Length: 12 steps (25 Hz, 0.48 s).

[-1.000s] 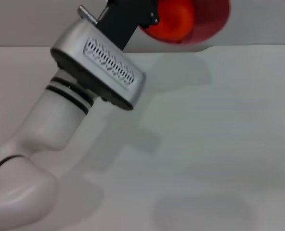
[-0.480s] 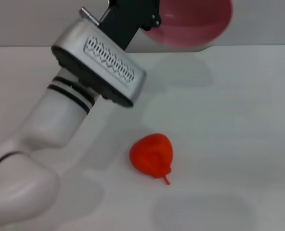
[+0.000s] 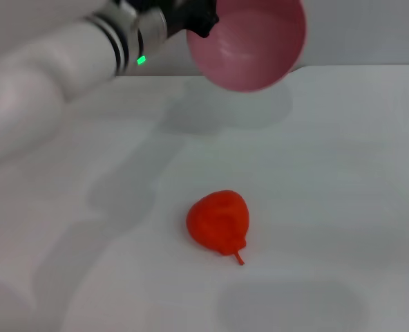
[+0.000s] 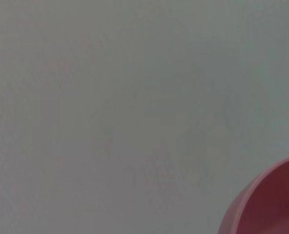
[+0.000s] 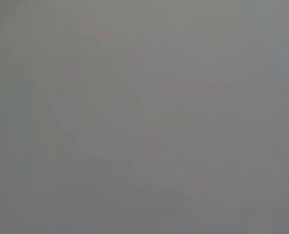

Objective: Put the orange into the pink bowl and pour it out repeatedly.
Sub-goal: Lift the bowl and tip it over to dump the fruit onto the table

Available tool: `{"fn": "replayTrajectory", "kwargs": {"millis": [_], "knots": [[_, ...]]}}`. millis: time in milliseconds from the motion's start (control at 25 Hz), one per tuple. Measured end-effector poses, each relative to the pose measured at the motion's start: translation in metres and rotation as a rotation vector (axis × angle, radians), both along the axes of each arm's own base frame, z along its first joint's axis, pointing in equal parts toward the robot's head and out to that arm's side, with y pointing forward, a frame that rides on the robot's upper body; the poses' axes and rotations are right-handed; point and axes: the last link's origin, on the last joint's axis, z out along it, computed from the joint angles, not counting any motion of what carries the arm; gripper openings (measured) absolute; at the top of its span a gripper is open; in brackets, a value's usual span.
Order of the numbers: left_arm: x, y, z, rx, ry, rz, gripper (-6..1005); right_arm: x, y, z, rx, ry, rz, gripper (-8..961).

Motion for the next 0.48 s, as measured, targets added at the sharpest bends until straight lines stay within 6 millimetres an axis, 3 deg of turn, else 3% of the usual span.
{"fn": "replayTrajectory", "kwargs": {"millis": [320,480], "knots": [[-0.003,0.028,0.039,-0.298,0.059,0.298,35,-0.019,0.011,-0.025,-0.261,-0.08,0.06,450],[-0.032,0.034,0.094,-0.314,0.029,0.447,35,-0.038,0.017,-0.03,-0.522,-0.226,0.054,451]]}}
